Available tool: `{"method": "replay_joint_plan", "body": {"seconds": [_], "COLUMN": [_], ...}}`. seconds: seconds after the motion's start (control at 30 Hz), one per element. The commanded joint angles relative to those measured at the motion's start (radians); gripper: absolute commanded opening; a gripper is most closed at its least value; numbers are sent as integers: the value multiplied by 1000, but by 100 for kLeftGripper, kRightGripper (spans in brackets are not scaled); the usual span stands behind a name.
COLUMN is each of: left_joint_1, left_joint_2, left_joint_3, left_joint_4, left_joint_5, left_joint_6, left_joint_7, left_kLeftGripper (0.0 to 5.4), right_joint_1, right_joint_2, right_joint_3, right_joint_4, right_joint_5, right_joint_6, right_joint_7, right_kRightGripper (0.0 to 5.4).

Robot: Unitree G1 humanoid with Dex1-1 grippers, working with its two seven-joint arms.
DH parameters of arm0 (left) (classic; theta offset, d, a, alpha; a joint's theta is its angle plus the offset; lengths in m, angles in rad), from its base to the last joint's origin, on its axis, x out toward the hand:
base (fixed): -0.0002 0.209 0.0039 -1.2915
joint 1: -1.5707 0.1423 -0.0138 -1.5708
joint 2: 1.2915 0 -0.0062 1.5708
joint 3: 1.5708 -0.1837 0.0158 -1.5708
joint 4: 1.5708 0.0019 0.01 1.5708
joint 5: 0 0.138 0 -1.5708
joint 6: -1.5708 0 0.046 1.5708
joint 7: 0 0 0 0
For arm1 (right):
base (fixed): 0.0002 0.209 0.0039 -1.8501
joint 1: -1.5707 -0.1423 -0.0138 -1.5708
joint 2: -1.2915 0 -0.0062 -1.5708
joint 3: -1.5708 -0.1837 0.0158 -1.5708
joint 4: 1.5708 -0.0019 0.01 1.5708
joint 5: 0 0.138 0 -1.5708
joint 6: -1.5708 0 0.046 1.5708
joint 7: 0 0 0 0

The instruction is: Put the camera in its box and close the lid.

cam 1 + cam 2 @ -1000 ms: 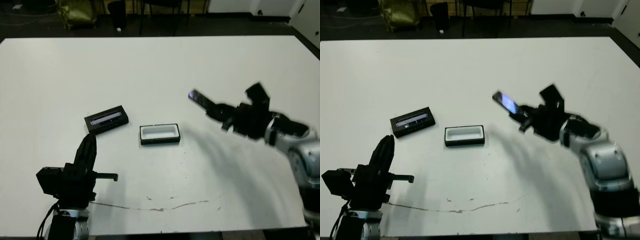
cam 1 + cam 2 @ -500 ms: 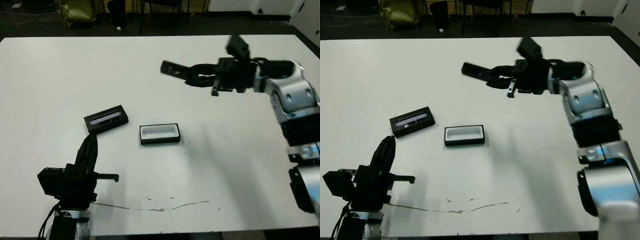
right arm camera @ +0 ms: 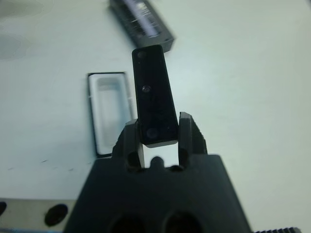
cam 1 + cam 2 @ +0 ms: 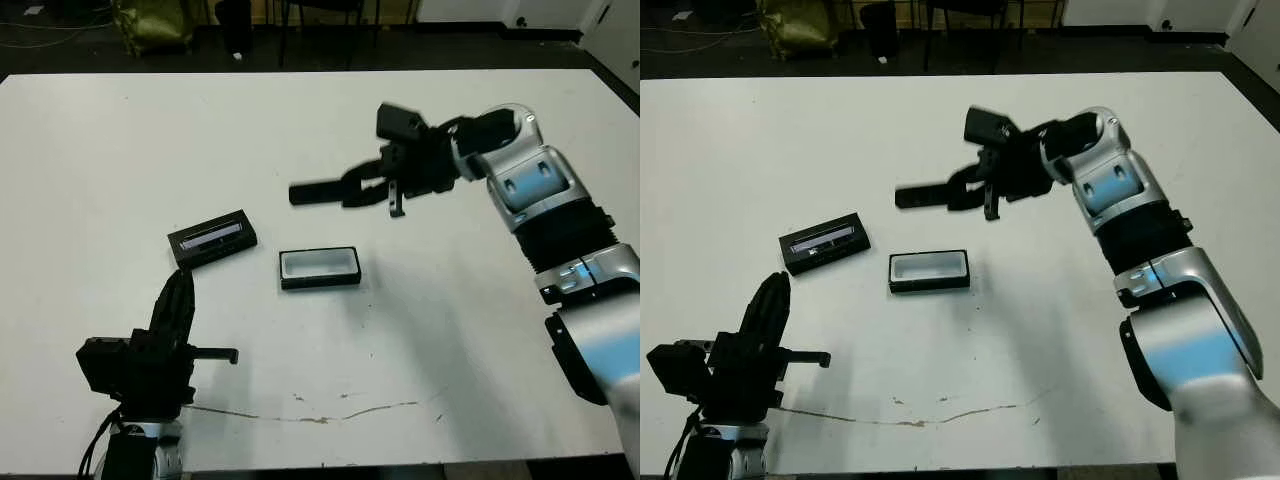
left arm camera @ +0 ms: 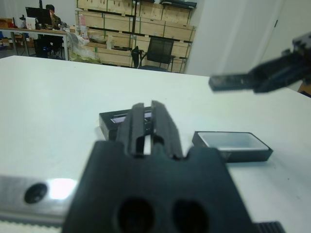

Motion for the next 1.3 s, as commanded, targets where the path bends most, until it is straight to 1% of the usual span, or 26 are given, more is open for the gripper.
{"method": "replay_joint_plan", "body": {"seconds": [0.03,0.17,0.23,0.33,0.47,0.6,0.67,0.77,0.93,1.3], "left_joint_1": [71,68,66,67,74,78,77,75,73,68], "left_joint_2": [5,6,7,5,3,7,7,6,11,16], "left_joint_3": [2,0,-1,-6,-8,-9,-11,-18,-22,-17], "left_joint_4": [17,21,23,21,12,9,9,5,0,4], "left_joint_5": [8,1,3,6,-5,3,4,8,-1,-9], "left_joint_6": [9,10,10,14,27,22,21,25,41,36], "left_joint_7": [6,5,4,7,9,10,10,12,8,-3], "left_kLeftGripper": [0,0,0,0,0,0,0,0,0,0], "right_joint_1": [-3,-14,-9,2,21,28,31,30,24,24], "right_joint_2": [8,15,16,19,19,22,25,30,35,44], "right_joint_3": [14,50,64,80,78,91,95,107,115,116], "right_joint_4": [9,24,14,1,-31,-63,-77,-84,-76,-54], "right_joint_5": [-5,-20,-30,-43,-49,-65,-75,-84,-98,-111], "right_joint_6": [46,136,153,137,79,85,101,91,64,80], "right_joint_7": [43,110,129,138,131,120,109,103,97,87], "right_kRightGripper": [31,31,31,31,31,31,31,31,31,31]}}
